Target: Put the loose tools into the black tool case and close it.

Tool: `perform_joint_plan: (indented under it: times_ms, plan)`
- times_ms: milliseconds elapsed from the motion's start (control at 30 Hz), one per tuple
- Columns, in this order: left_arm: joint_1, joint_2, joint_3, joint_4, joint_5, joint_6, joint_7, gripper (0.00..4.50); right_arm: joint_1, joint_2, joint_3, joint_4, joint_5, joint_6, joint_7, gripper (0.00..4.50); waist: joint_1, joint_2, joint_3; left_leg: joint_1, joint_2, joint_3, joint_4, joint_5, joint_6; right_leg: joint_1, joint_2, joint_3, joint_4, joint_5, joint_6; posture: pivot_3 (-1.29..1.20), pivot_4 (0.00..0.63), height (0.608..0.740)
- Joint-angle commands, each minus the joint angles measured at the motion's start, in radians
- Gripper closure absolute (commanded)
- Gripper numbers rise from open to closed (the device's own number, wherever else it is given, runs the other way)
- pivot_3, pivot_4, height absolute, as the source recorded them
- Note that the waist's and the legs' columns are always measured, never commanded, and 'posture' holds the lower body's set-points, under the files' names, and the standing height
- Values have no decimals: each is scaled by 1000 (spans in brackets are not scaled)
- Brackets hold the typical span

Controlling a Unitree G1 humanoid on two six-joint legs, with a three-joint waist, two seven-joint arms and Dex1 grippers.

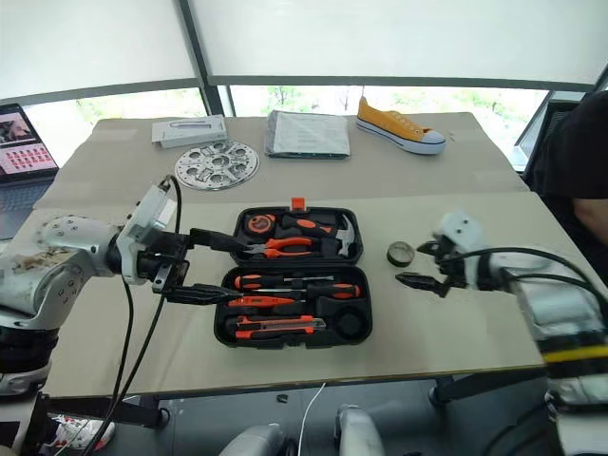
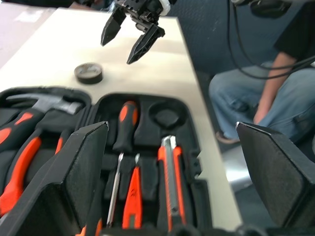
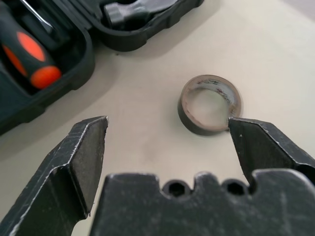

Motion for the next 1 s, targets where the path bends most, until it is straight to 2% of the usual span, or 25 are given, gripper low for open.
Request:
perform_joint_plan:
  times_ms: [33, 67, 167, 367, 500, 533, 700, 800, 900, 1000]
  plan:
    - [3, 9, 6, -29, 0, -28, -4, 39, -89, 41, 41, 150, -103, -104, -19, 0, 5, 0, 0, 0, 0, 0, 0, 0, 0, 0, 0, 0, 0, 0, 0, 0, 150, 740]
    - [3, 9, 5, -31, -1, -28, -4, 39, -107, 53, 51, 188, -120, -124, -18, 0, 6, 0, 0, -1, 0, 0, 0, 0, 0, -1, 0, -1, 0, 0, 0, 0, 150, 740]
    - [-6, 3, 5, -26, 0, -28, 5, 0, -148, 91, 78, 291, -170, -171, -17, 787, 6, 0, 0, -1, 0, -1, 0, 0, 0, -1, 0, -2, 0, 0, 0, 0, 150, 740]
    - [-16, -2, -2, -10, 12, -40, 5, 0, -181, 133, 66, 379, -200, -230, -14, 2839, -3, 0, 0, 0, 0, -1, 1, 0, -1, 1, 0, -1, 1, 0, 0, 0, 150, 740]
    - [-22, -6, -18, 3, 28, -58, -2, 0, -171, 106, 36, 299, -167, -227, 31, 4277, -3, 0, 0, 1, 0, -1, 1, 0, -1, 1, 0, -1, 1, 0, 0, 0, 150, 740]
    - [-21, -5, -24, 3, 32, -63, -7, 0, -160, 94, 22, 249, -142, -209, 57, 4462, -3, 1, 0, 1, 0, -1, 1, 0, -1, 0, 0, -1, 1, 0, 0, 0, 150, 740]
    - [-14, -2, -52, 5, 48, -80, -30, 0, -51, 34, -56, -170, 71, -18, 214, 4462, -4, 2, 1, -2, 0, -2, 0, 0, 0, -3, 0, -2, 1, 0, 0, 0, 150, 740]
    - [9, 10, -86, -8, 80, -119, -66, 0, 53, -21, -69, -505, 242, 124, 283, 4462, -5, 2, 1, -4, 1, -2, 1, 0, 0, -4, 1, -3, 1, 0, -1, 0, 150, 740]
    - [22, 15, -101, -9, 97, -149, -85, 0, 111, -48, -53, -647, 281, 171, 277, 4462, -1, 2, 1, -5, 1, -2, 1, 0, 0, -4, 0, -3, 1, 0, -1, 0, 150, 740]
    - [18, 11, -112, -7, 98, -155, -99, 0, 175, -40, 23, -736, 213, 141, 227, 4462, 5, 2, 1, -5, 0, -2, 2, 0, 0, -3, 0, -2, 0, 0, 0, 0, 150, 740]
